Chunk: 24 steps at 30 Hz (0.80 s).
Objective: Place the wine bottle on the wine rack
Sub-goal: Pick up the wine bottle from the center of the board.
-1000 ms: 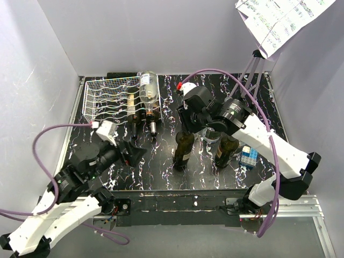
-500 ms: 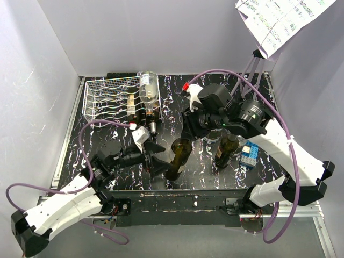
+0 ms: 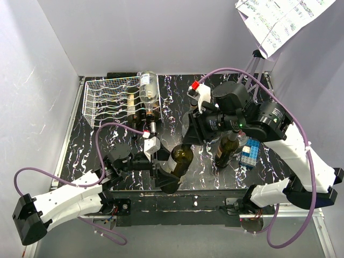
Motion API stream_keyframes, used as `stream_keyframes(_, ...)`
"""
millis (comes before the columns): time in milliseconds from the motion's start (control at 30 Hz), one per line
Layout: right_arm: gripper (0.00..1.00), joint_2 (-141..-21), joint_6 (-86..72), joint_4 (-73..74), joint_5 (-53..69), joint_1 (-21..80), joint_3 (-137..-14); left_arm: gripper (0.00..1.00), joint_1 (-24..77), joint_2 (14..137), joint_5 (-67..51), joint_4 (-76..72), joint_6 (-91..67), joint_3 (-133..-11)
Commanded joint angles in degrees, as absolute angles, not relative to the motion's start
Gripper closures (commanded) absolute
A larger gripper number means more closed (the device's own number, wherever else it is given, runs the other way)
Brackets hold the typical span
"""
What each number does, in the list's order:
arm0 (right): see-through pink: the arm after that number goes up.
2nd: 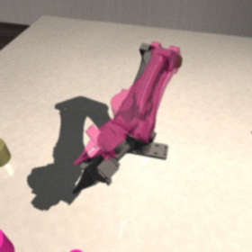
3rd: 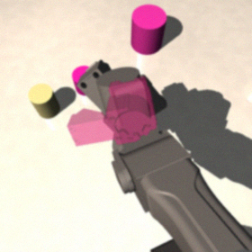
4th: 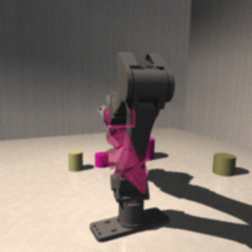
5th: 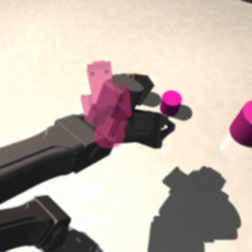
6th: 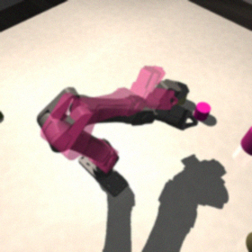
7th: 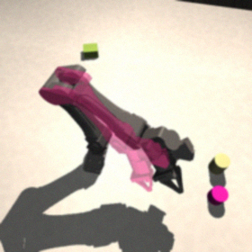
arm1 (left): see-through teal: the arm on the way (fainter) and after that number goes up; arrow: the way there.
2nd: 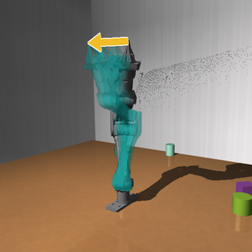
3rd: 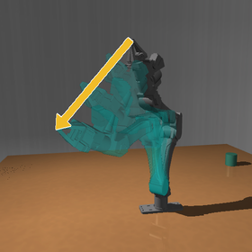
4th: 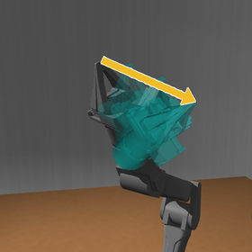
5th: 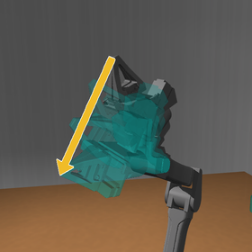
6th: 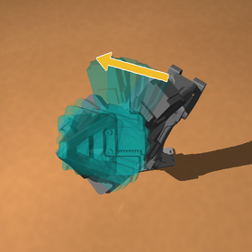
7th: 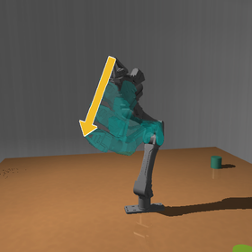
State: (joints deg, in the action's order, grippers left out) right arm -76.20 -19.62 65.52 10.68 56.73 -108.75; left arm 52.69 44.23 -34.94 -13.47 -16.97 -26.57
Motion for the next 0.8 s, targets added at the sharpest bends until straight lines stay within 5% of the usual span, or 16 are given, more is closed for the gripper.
stream_keyframes(0, 0.99, -73.04, -23.29, 58.01, 15.12, 56.78, -111.62, 0.02, 53.52, 45.44, -36.65, -19.76, -17.84, -25.05)
stream_keyframes(500, 0.99, -69.35, -26.46, 51.33, 14.15, 56.78, -105.38, 0.07, 55.72, 52.64, -36.74, -27.42, -21.36, -24.52)
stream_keyframes(600, 0.99, -68.64, -26.28, 51.42, 13.97, 56.78, -104.77, 0.31, 55.81, 51.95, -35.95, -26.90, -21.27, -24.26)
stream_keyframes(700, 0.99, -67.77, -26.28, 51.77, 13.63, 56.78, -103.98, 0.92, 55.81, 50.37, -34.64, -24.71, -20.13, -24.78)
stream_keyframes(767, 0.97, -66.89, -25.75, 51.59, 13.97, 56.86, -102.75, 1.00, 55.81, 48.96, -32.97, -21.11, -18.73, -25.92)
